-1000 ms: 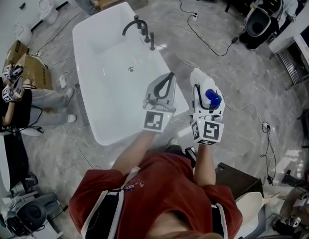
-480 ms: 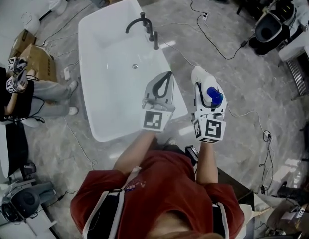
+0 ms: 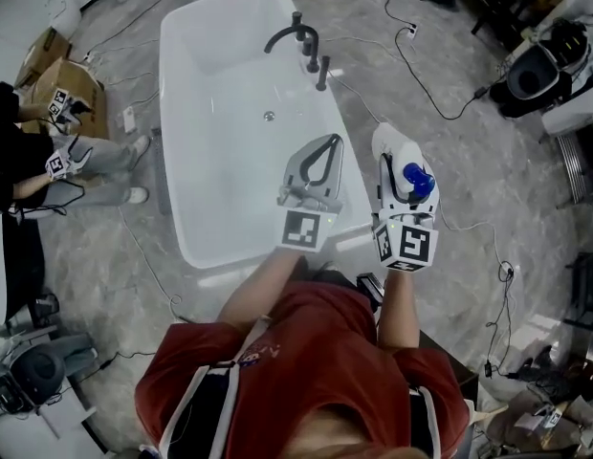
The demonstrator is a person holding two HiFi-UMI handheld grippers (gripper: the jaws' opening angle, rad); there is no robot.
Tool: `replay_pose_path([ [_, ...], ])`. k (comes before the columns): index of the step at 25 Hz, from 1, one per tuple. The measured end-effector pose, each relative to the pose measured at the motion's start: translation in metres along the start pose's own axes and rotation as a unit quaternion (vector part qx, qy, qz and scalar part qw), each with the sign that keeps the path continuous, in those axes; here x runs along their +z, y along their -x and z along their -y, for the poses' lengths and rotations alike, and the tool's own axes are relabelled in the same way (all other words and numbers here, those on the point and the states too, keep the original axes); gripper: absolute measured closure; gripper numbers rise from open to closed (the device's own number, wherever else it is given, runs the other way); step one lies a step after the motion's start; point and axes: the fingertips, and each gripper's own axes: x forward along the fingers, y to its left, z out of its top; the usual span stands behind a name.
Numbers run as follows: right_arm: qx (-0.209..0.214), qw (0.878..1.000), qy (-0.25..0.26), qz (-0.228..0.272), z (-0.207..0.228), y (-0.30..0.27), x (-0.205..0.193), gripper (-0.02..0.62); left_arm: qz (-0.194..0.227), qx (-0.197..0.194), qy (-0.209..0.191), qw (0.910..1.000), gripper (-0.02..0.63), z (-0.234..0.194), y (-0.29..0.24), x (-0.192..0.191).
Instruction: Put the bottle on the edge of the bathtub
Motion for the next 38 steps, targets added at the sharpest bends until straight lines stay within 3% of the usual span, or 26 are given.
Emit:
replay_pose_path([
  [7, 0.022, 0.999, 0.004, -0.027, -0.029, -0.030, -0.016, 0.324, -0.011, 0.023, -0.001, 0.9997, 0.591, -0.040, 0.006, -0.013],
  [17, 0.087, 0.994, 0.003, -0.062, -0.025, -0.086, -0.054, 0.324, -0.023, 0.098, 0.001, 0.9949, 0.591, -0.075, -0.017, -0.049],
  [20, 0.105, 0.991, -0.003, -0.083, -0.015, -0.099, -0.077, 0.324, -0.035, 0.117, -0.002, 0.9925, 0.591, -0.073, -0.024, -0.059],
  [23, 0.121, 0.987, -0.005, -0.106, -0.011, -0.109, -0.102, 0.324, -0.058, 0.118, -0.043, 0.9905, 0.591, -0.071, -0.025, -0.066],
  [26, 0.133, 0.983, -0.002, -0.126, -0.009, -0.119, -0.127, 0.324, -0.072, 0.128, -0.048, 0.9879, 0.591, -0.072, -0.026, -0.074],
  [29, 0.143, 0.979, -0.004, -0.145, -0.004, -0.129, -0.155, 0.324, -0.072, 0.155, -0.014, 0.9853, 0.591, -0.073, -0.030, -0.082],
  [38, 0.165, 0.964, -0.011, -0.208, 0.004, -0.151, -0.247, 0.324, -0.110, 0.168, -0.026, 0.9794, 0.591, -0.066, -0.044, -0.115],
])
